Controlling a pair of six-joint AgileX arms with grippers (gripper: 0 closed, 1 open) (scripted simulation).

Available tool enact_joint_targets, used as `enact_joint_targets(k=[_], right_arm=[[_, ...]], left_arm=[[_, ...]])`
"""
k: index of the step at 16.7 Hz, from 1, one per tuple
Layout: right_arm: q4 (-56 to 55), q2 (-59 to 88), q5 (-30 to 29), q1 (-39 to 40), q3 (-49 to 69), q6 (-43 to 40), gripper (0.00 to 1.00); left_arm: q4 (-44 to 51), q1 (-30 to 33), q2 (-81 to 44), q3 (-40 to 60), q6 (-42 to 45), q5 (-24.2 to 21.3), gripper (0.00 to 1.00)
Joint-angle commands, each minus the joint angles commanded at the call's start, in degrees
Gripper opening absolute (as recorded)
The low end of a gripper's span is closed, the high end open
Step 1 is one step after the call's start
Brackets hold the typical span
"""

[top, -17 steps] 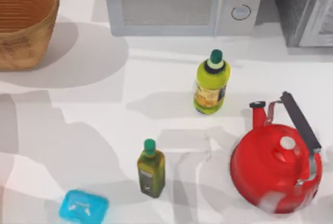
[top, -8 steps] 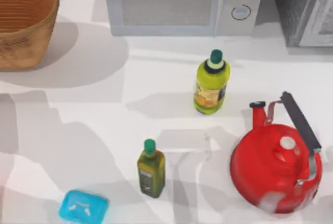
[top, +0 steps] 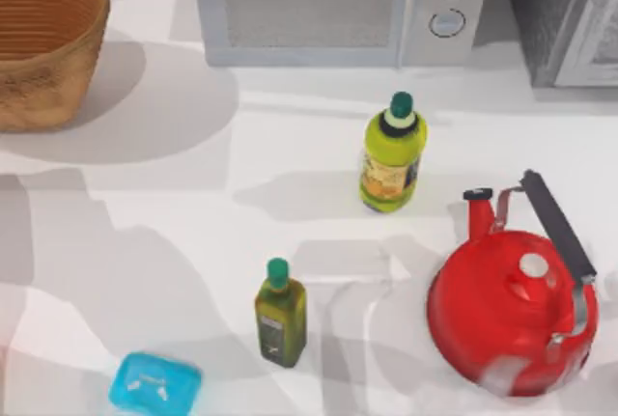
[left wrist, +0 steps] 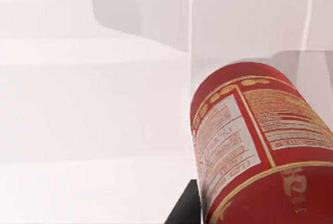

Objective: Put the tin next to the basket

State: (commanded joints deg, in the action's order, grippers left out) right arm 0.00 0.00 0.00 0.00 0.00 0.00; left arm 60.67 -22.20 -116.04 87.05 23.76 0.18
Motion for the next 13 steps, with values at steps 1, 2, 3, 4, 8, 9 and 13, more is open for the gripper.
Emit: enact_joint_targets(k=[1,2,3,4,8,9,13], right_arm=[[0.00,0.00,0.00,0.00,0.00,0.00,1.00],[0.00,0.00,0.00,0.00,0.00,0.00,1.00],[0.00,0.00,0.00,0.00,0.00,0.00,1.00],[0.00,0.00,0.00,0.00,0.00,0.00,1.00],[0.00,0.00,0.00,0.00,0.00,0.00,1.00],[0.00,0.00,0.00,0.00,0.00,0.00,1.00],[0.00,0.00,0.00,0.00,0.00,0.00,1.00]], left_arm=[[0.00,0.00,0.00,0.00,0.00,0.00,0.75],[0.00,0.00,0.00,0.00,0.00,0.00,0.83],[0.00,0.00,0.00,0.00,0.00,0.00,0.90],[0.00,0.00,0.00,0.00,0.00,0.00,0.98],[0.00,0.00,0.00,0.00,0.00,0.00,1.00],[0.00,0.00,0.00,0.00,0.00,0.00,1.00],[0.01,0.07,0.03,0.01,0.00,0.00,1.00]])
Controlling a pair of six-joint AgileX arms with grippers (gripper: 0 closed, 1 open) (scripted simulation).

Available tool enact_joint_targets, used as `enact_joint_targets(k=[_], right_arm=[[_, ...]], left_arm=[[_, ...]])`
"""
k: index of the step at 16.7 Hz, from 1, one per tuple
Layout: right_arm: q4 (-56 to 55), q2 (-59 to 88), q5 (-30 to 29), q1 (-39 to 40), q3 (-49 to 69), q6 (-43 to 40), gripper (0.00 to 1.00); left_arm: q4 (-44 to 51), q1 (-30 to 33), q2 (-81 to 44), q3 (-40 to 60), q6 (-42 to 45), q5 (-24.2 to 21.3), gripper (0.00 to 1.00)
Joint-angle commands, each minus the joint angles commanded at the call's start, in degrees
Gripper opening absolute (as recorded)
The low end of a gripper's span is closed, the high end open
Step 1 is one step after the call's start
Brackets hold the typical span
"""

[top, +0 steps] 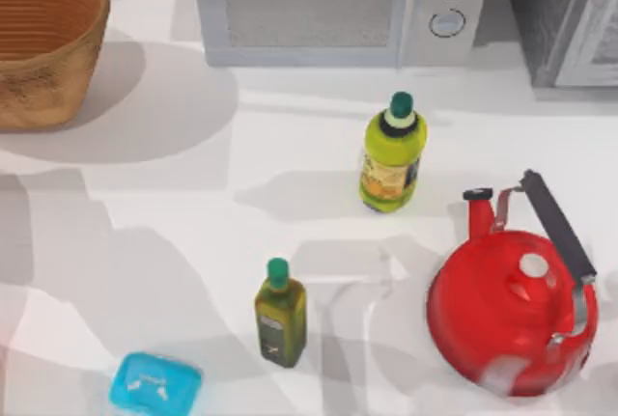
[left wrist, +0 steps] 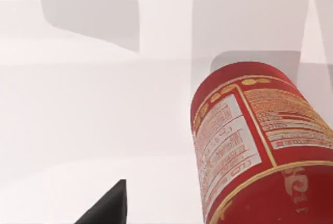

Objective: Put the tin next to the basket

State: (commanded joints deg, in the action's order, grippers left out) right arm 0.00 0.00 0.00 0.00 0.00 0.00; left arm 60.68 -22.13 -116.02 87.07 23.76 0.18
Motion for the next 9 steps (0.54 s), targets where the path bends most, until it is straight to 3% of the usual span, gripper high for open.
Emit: enact_joint_targets(k=[9], right_arm=[[0.00,0.00,0.00,0.00,0.00,0.00,1.00]], left_arm=[[8.44,0.07,1.69,6.73,-0.08,0.01,1.00]])
